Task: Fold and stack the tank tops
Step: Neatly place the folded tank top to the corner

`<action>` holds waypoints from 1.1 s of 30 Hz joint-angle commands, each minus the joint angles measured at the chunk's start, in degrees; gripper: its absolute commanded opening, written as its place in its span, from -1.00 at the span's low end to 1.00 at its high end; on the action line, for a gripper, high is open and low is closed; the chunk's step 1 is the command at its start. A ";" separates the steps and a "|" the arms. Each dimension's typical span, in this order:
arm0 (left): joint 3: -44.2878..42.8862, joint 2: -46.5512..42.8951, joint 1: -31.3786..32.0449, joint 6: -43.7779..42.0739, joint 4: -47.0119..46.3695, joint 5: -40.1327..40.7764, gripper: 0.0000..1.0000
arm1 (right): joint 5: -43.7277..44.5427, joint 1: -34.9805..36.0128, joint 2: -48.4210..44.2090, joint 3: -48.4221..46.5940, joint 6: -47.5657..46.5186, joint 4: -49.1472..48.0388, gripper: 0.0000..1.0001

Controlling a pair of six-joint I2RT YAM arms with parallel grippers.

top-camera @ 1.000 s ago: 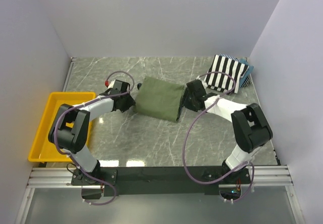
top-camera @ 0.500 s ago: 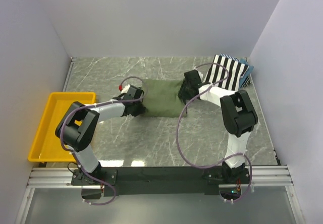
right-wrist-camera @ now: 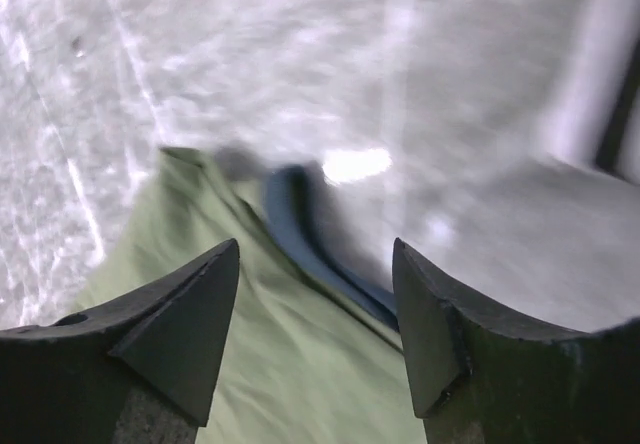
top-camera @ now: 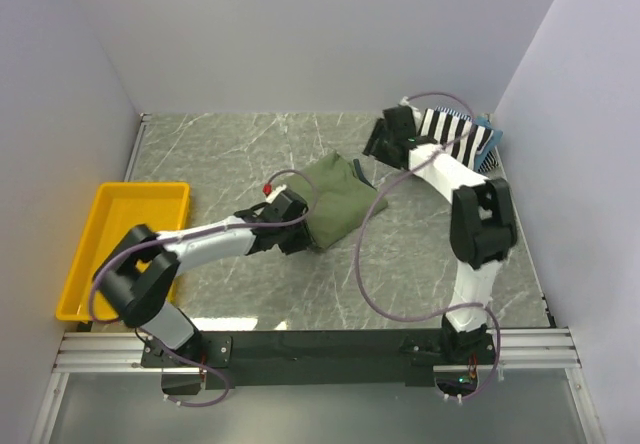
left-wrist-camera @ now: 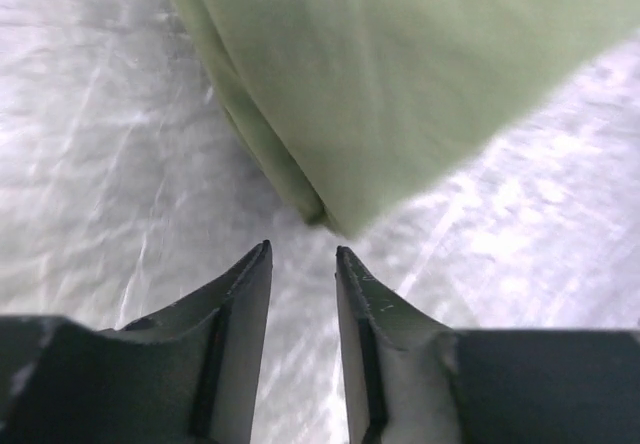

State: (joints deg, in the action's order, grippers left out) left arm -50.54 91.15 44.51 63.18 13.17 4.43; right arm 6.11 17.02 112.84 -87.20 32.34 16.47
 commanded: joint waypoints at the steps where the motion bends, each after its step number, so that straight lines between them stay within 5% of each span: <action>1: -3.59 -9.12 -0.30 -3.66 4.65 1.55 -0.21 | 2.95 -2.95 -12.95 7.98 1.31 1.82 0.39; 6: -7.01 -11.27 -1.00 -6.31 5.73 3.31 -0.16 | -2.83 -3.48 -24.23 28.28 6.32 -5.12 0.40; 11: -15.53 0.94 -1.27 -13.51 7.05 0.94 0.03 | -9.88 -3.48 -29.60 40.86 10.02 -15.40 0.41; 20: -22.14 9.74 0.49 -25.20 13.46 9.28 0.17 | -15.42 -3.48 -22.31 42.90 13.27 -23.93 0.42; 33: -24.07 12.64 1.89 -28.20 13.37 7.09 0.14 | -13.85 -2.87 -20.36 45.53 18.18 -26.75 0.41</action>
State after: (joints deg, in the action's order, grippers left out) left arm -71.64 103.07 45.52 36.97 26.59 11.07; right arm -8.49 13.41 94.67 -43.88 47.92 -7.18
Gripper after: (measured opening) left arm 0.569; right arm 0.707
